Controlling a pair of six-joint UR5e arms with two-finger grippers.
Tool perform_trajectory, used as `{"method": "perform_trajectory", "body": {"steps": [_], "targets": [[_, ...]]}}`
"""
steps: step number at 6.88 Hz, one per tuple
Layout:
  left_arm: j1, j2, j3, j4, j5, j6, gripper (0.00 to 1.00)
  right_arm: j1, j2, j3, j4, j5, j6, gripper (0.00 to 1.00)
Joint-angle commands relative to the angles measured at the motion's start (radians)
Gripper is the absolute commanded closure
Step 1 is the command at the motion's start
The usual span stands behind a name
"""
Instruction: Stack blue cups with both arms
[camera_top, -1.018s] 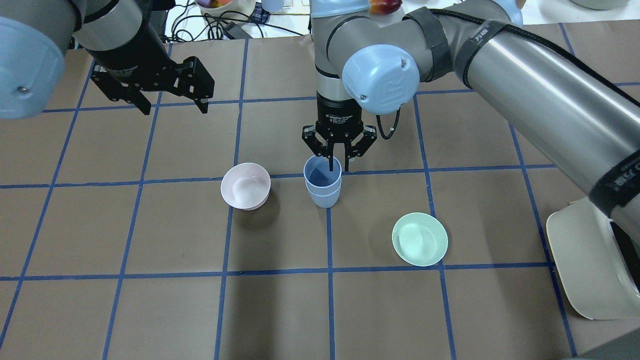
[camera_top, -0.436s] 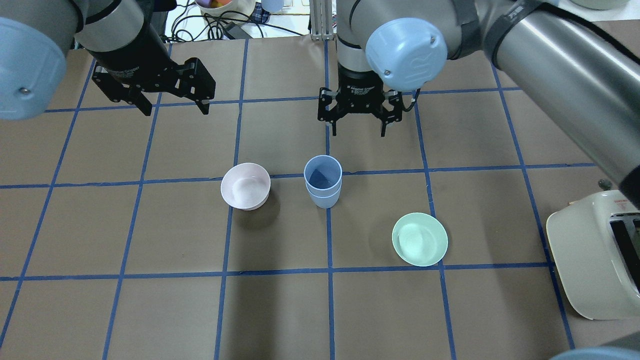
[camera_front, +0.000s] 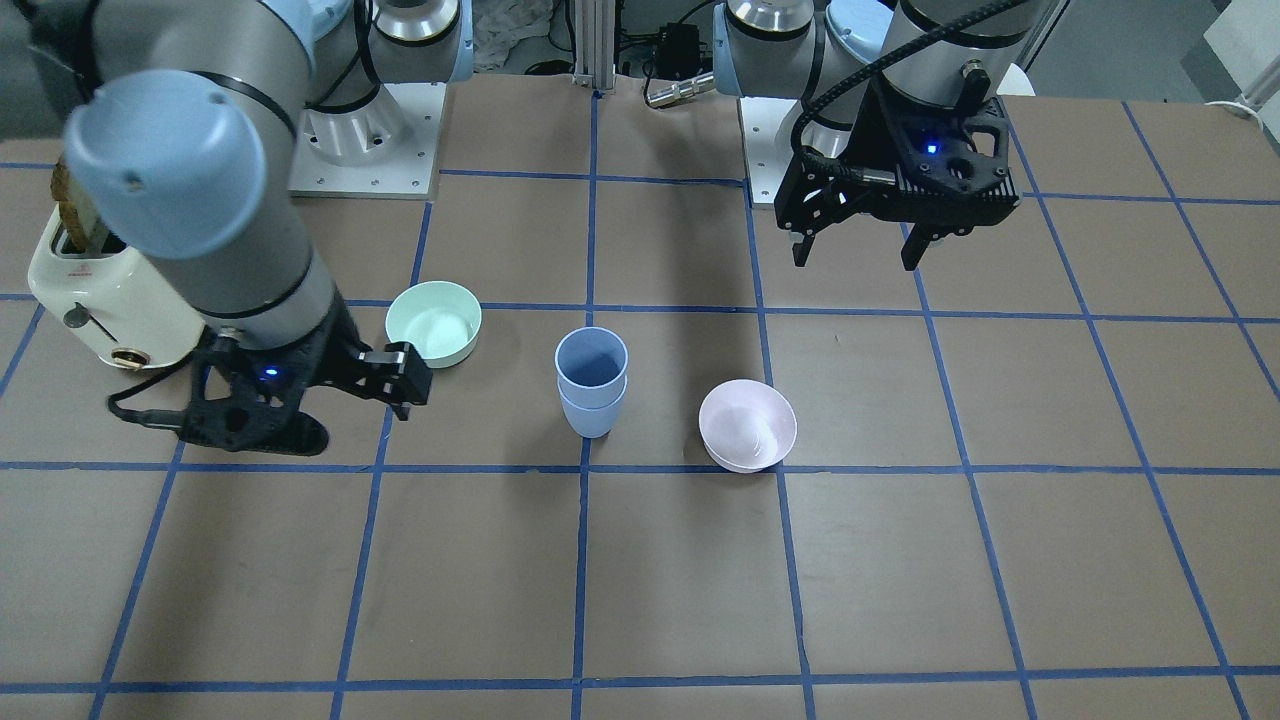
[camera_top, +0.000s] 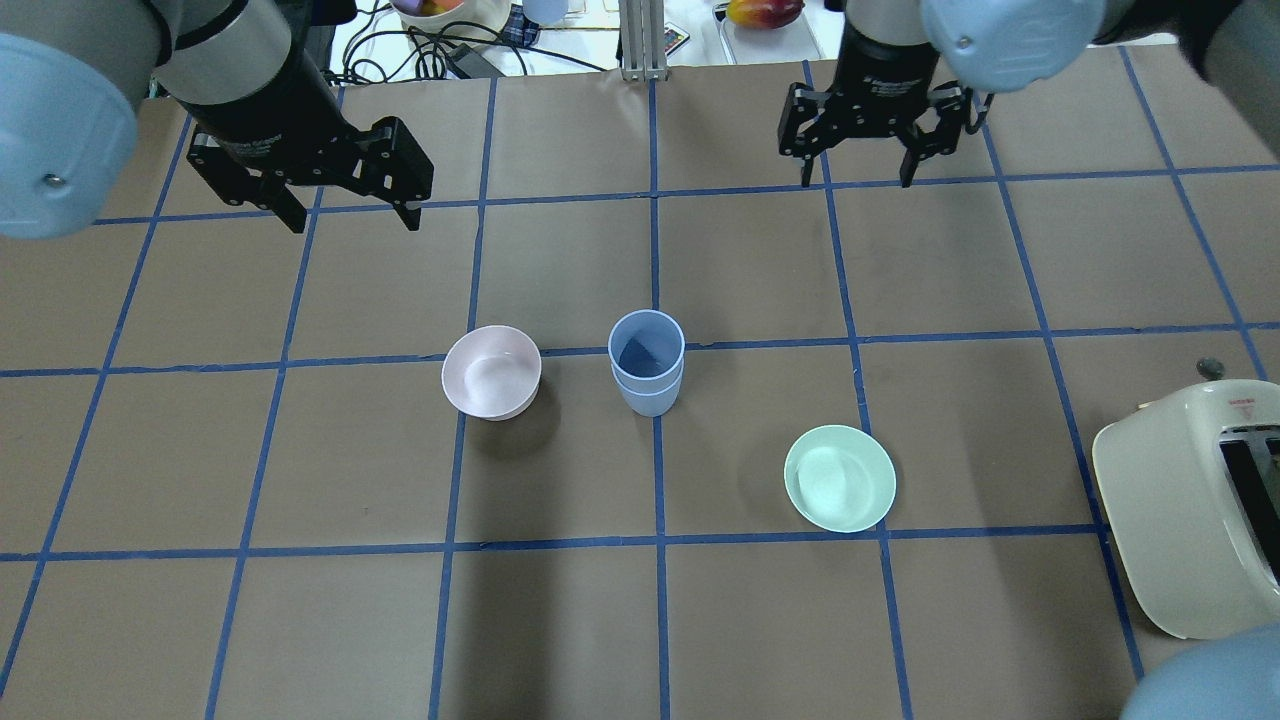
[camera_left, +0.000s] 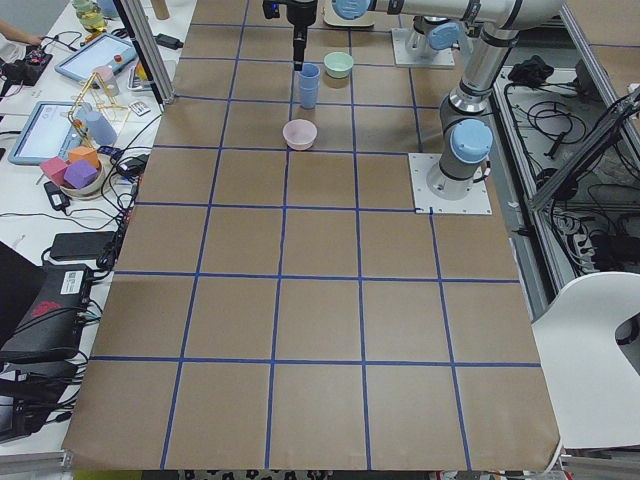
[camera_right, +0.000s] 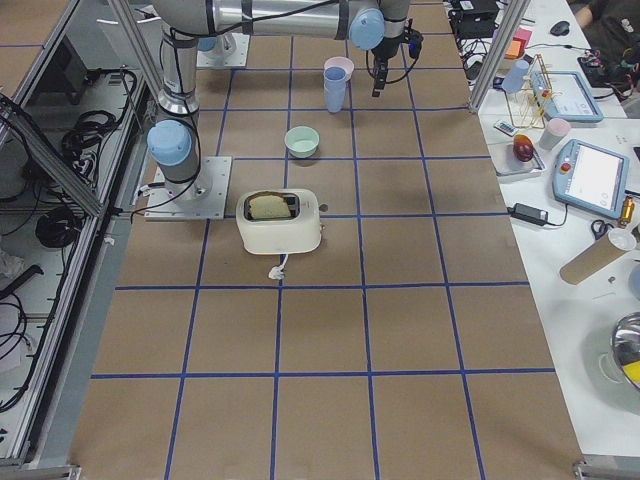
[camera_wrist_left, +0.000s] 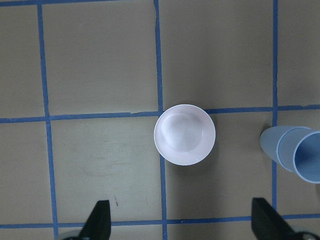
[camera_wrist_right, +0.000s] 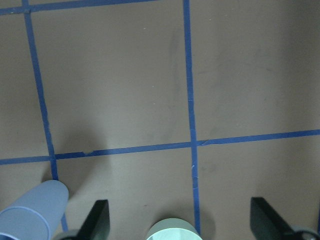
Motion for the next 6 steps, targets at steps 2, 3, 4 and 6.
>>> {"method": "perform_trajectory", "body": {"steps": [2, 3, 4, 6], "targets": [[0.0, -0.001, 0.0, 0.0, 0.0, 0.0, 0.0, -0.063, -0.146, 0.079, 0.094, -0.002, -0.054, 0.0], [0.0, 0.0, 0.0, 0.0, 0.0, 0.0, 0.0, -0.065, -0.176, 0.11, 0.095, -0.004, -0.054, 0.0], [0.0, -0.001, 0.0, 0.0, 0.0, 0.0, 0.0, -0.063, -0.189, 0.124, 0.093, -0.005, -0.052, 0.0], [0.0, -0.001, 0.0, 0.0, 0.0, 0.0, 0.0, -0.062, -0.191, 0.124, 0.093, -0.004, -0.054, 0.0]]}}
